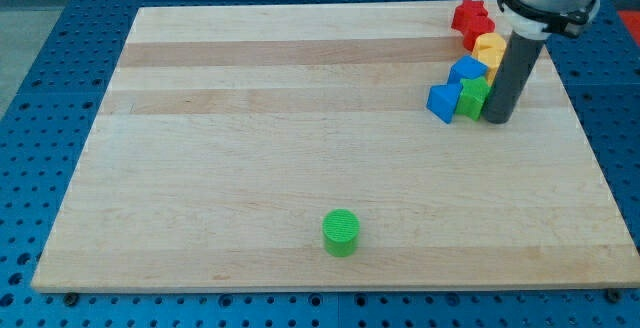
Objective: Push the green star into the blue blocks
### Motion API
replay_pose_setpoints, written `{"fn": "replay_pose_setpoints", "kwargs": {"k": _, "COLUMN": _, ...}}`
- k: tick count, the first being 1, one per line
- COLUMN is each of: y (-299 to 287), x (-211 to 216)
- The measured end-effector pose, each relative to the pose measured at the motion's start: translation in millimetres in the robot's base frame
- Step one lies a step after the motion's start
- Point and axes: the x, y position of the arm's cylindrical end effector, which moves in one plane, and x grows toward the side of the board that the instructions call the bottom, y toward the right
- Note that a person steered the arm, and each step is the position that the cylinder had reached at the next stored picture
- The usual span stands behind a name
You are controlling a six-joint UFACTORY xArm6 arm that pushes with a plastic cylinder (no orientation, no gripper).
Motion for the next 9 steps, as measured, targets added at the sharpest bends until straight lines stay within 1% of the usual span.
{"fn": "replay_pose_setpoints", "kwargs": {"k": 4, "y": 0, "x": -68}}
{"fn": "replay_pose_setpoints", "kwargs": {"k": 5, "y": 0, "x": -71}}
{"fn": "replay_pose_setpoints", "kwargs": {"k": 6, "y": 10, "x": -61}}
{"fn": "replay_pose_setpoints", "kwargs": {"k": 7, "y": 17, "x": -31}}
{"fn": "replay_pose_setpoints", "kwargs": {"k": 8, "y": 17, "x": 13}}
{"fn": "replay_pose_setpoints", "kwargs": {"k": 9, "y": 41, "x": 25}}
